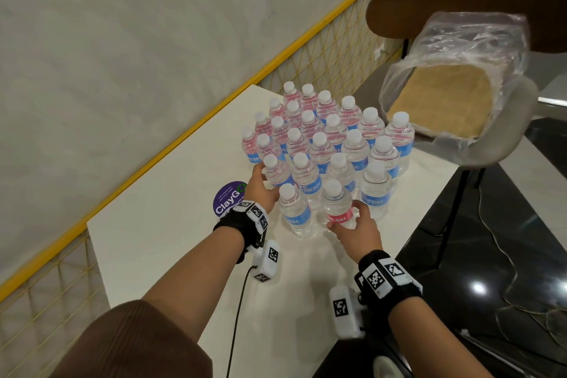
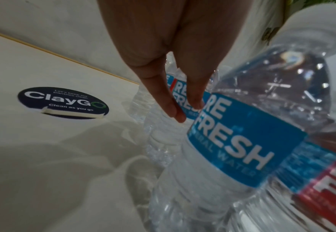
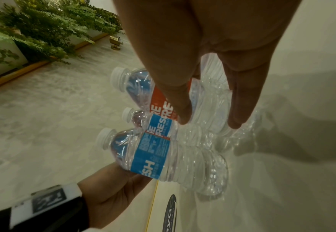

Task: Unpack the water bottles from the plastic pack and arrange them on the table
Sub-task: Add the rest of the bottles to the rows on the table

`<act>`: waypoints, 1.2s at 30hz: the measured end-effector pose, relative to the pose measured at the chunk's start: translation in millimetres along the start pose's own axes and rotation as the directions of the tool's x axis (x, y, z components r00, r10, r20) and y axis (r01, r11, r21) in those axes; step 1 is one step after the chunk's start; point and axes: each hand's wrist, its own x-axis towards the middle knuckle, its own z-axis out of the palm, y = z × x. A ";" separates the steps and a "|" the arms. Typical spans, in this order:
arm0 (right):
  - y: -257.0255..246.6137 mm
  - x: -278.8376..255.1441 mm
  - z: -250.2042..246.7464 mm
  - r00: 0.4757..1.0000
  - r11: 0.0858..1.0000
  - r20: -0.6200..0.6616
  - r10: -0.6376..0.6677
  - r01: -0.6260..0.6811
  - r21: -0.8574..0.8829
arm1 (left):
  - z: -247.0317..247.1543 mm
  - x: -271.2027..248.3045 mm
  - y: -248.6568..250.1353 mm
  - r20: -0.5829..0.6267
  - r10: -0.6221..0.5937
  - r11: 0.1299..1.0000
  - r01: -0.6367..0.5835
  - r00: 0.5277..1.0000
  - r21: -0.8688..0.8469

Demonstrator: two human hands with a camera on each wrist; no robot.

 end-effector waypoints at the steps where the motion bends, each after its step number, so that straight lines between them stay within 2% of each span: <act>1: -0.2 -0.8 -1.3 1.000 1.000 0.003 0.002 -0.002 -0.009 | 1.3 1.8 0.8 -0.006 -0.004 1.000 0.004 1.000 -0.003; 7: -5.0 -5.3 -7.4 1.000 0.998 0.029 -0.008 0.010 -0.058 | 4.9 11.5 1.8 -0.052 -0.040 0.998 0.037 0.998 -0.056; 11: -7.4 -6.9 -7.8 1.000 0.998 0.028 -0.002 0.003 -0.055 | 3.1 14.9 8.3 -0.115 0.017 0.999 -0.021 0.993 -0.033; 16: -8.3 -7.2 -7.5 1.000 0.998 0.025 -0.012 0.013 -0.059 | 2.0 18.3 9.6 -0.024 0.060 0.997 -0.061 0.998 -0.038; 19: -8.9 -8.2 -8.4 1.000 0.999 0.025 -0.013 0.014 -0.043 | 2.5 17.2 10.1 -0.021 0.068 0.995 -0.070 0.997 -0.070; 21: -9.5 -9.8 -10.1 0.999 0.999 0.030 -0.015 0.016 -0.039 | 3.7 14.2 6.3 -0.050 0.052 0.995 -0.056 0.997 -0.083; 24: -8.7 -13.5 -13.7 1.000 0.999 0.025 -0.014 0.015 -0.032 | 9.2 4.9 -14.7 -0.059 -0.048 0.993 0.042 0.997 -0.107; 26: -7.6 -16.3 -16.2 1.000 1.000 0.009 -0.009 0.009 -0.021 | 13.2 -4.2 -29.7 -0.002 -0.097 0.992 0.097 0.995 -0.080; 28: -6.5 -18.3 -17.9 1.000 1.000 -0.011 -0.003 0.003 -0.006 | 15.2 -15.1 -35.4 0.126 -0.064 0.998 0.063 0.990 0.010; 29: -6.0 -18.8 -18.3 1.000 1.000 -0.018 -0.001 0.000 -0.003 | 15.5 -20.4 -34.5 0.221 -0.043 0.999 0.039 0.974 0.024; 31: -5.4 -19.4 -18.3 1.000 1.000 -0.025 0.006 -0.006 -0.009 | 18.8 -27.4 -34.5 0.404 -0.045 0.999 0.031 0.914 0.041; 32: -5.7 -19.8 -18.3 1.000 1.000 -0.027 0.012 -0.012 -0.013 | 22.0 -28.4 -36.0 0.453 -0.059 0.998 0.041 0.889 0.051; 33: -5.7 -19.9 -18.4 0.999 1.000 -0.029 0.017 -0.017 -0.017 | 25.9 -29.8 -37.5 0.468 -0.078 0.997 0.055 0.880 0.061; 36: -5.4 -20.9 -20.8 0.999 0.999 -0.027 0.019 -0.020 -0.041 | 39.9 -38.3 -42.1 0.397 -0.100 0.995 0.090 0.913 0.043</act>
